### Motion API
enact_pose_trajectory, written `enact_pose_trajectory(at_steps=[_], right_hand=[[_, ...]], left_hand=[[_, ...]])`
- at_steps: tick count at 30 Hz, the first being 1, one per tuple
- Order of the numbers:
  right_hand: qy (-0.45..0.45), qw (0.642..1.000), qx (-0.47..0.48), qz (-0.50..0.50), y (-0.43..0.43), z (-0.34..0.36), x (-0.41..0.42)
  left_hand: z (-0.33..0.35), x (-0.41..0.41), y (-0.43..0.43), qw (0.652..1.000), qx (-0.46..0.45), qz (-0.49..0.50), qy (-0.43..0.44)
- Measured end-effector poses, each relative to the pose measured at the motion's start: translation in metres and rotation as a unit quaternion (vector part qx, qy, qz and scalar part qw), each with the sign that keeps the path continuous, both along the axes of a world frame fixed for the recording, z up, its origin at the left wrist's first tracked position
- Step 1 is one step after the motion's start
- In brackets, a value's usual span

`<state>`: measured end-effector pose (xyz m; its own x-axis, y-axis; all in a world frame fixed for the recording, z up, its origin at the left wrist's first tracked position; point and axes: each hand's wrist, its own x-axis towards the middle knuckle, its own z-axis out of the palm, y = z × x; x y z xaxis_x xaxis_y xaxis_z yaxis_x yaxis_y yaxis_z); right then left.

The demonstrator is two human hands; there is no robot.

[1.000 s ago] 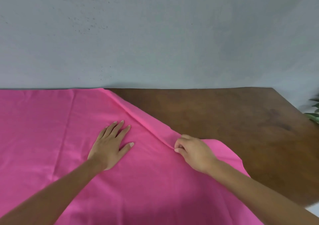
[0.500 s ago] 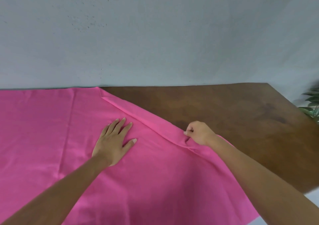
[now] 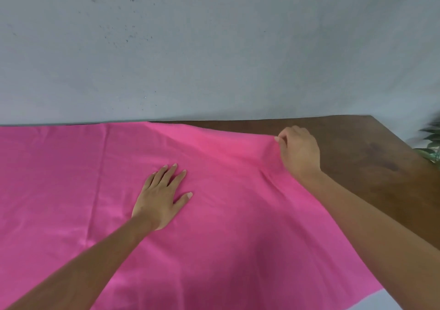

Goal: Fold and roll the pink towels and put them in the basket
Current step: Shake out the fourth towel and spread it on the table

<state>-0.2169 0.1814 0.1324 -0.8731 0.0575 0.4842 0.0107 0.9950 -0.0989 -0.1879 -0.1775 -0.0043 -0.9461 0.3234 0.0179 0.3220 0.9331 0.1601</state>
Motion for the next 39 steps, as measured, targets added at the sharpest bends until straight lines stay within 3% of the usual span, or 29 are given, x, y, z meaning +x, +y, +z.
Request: enact_pose_trajectory(at_steps=[3,7,9,13,17,20,26,31,39], right_hand=[[-0.028,0.992,0.062,0.108,-0.011,-0.015,0.018],[-0.133,0.968,0.006,0.211,-0.019,-0.056,0.052],[-0.123,0.974,-0.04,0.186,-0.013,-0.06,0.056],[-0.133,0.981,-0.135,0.042,0.006,-0.05,0.046],[-0.222,0.933,-0.276,-0.059,0.008,-0.052,0.03],[-0.264,0.912,-0.303,-0.081,-0.001,-0.054,0.018],[-0.223,0.937,-0.266,-0.045,-0.005,-0.046,-0.013],[-0.12,0.971,-0.205,0.018,0.026,-0.004,-0.053],[-0.061,0.985,-0.146,-0.07,0.069,0.0,-0.103]], left_hand=[[0.001,0.001,0.0,1.0,0.01,0.0,0.004],[0.002,0.001,0.0,1.0,0.0,-0.001,0.005],[0.002,0.001,0.0,1.0,0.005,0.0,0.003],[0.002,0.001,0.0,1.0,0.005,-0.004,0.003],[0.002,0.001,0.0,1.0,0.004,0.0,0.004],[0.002,0.001,0.001,1.0,0.004,0.003,0.004],[0.003,0.002,0.0,1.0,0.012,0.001,0.002],[0.003,0.002,0.0,1.0,0.011,0.005,0.004],[0.005,0.004,0.002,0.999,0.031,0.016,0.013]])
